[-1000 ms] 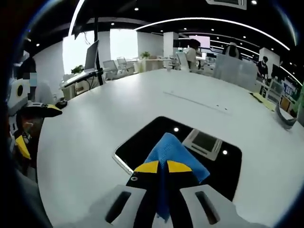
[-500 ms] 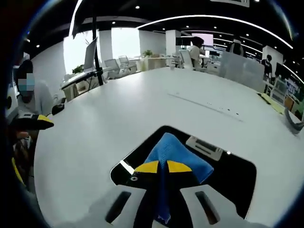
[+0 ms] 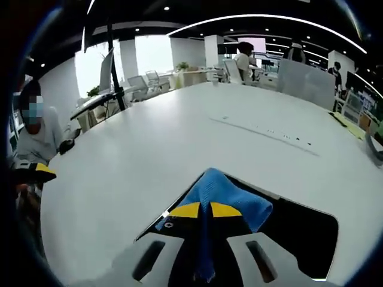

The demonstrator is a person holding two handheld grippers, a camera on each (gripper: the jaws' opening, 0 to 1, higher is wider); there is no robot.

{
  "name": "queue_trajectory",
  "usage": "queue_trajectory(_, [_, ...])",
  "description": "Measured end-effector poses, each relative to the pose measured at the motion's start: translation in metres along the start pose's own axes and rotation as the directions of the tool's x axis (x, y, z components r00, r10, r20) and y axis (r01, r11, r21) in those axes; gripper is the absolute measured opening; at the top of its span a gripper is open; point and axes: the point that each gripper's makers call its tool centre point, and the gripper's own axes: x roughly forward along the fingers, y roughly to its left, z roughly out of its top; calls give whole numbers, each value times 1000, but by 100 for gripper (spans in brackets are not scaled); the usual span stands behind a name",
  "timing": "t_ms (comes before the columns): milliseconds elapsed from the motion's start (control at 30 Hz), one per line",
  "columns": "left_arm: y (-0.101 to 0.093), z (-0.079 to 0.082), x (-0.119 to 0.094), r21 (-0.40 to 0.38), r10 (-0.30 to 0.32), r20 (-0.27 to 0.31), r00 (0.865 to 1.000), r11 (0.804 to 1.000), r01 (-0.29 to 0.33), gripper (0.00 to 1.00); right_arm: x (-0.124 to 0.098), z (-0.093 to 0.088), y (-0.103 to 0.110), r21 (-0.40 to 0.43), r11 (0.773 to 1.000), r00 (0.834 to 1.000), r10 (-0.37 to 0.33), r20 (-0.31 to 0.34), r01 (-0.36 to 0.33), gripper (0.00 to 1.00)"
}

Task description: Wipe the mirror surface with the cleaning cloth until all visible marks leave the cleaned area.

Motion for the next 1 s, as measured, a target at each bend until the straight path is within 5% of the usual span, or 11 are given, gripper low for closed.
queue_trajectory(1000, [4, 2, 6, -2, -10, 2, 1000, 1000, 10, 94, 24, 5, -5, -2, 1000, 1000, 14, -14, -14, 0])
